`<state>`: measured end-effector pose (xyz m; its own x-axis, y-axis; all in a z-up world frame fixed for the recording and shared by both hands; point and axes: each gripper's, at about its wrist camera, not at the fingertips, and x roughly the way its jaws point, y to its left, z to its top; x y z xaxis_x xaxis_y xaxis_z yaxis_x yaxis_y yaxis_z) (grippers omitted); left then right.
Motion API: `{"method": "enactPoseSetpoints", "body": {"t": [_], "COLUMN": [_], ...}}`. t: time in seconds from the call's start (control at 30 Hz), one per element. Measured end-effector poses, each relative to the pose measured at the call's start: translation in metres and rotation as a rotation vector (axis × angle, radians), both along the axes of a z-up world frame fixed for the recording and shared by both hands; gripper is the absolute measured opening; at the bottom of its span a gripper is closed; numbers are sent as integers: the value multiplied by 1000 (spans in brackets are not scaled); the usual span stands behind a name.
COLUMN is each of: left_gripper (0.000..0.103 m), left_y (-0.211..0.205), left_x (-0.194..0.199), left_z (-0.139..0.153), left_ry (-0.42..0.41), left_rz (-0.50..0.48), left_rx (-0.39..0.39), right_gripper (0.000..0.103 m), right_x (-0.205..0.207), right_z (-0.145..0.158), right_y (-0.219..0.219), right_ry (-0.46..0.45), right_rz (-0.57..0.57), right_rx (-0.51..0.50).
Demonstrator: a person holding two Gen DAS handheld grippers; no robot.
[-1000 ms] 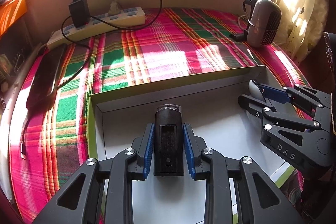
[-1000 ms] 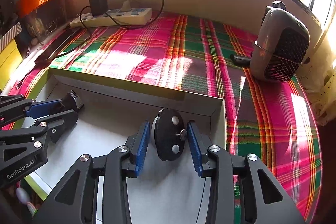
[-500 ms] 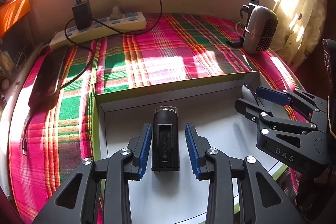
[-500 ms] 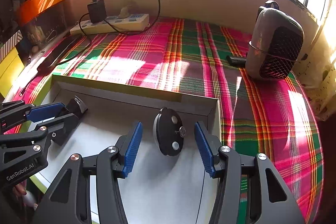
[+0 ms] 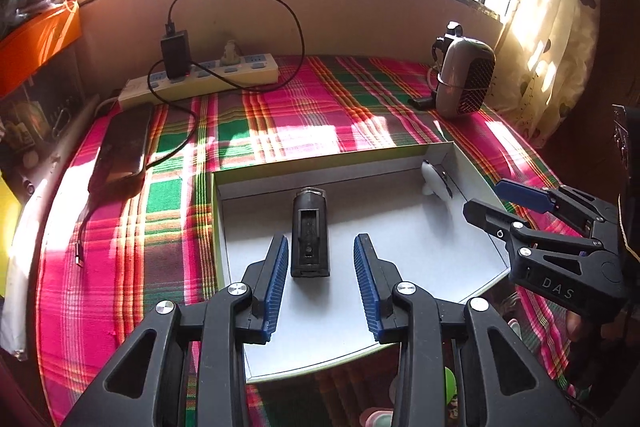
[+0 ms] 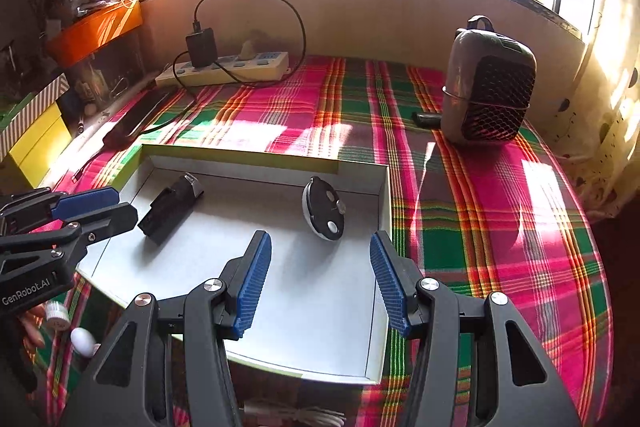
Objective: Organize objects
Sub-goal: 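Open the right tool to drop the fob in the box while the left tool releases the cylinder, then move the left tool to the white round container while the right tool approaches the pink holder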
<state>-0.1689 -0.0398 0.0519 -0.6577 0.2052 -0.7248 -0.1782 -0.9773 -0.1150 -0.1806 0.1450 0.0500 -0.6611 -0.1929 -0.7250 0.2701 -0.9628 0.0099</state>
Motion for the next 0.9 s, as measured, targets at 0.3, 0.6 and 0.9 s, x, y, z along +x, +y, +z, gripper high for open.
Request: {"method": "enactPoseSetpoints", "body": {"t": [0.3, 0.6, 0.9], "left_gripper": [32, 33, 34], "left_y": [-20, -52, -66], "left_x": [45, 82, 103], "left_z": [7, -7, -19], "left_ry": [43, 11, -6], "left_rz": [31, 94, 102], "left_rx": [14, 34, 54], "right_gripper": [53, 53, 53], "right_x": [46, 77, 97], "right_z": [4, -4, -14], "right_y": [16, 20, 24], "right_ry": [5, -7, -30], "right_rz": [-9, -20, -30], "right_rx": [-43, -54, -67]}}
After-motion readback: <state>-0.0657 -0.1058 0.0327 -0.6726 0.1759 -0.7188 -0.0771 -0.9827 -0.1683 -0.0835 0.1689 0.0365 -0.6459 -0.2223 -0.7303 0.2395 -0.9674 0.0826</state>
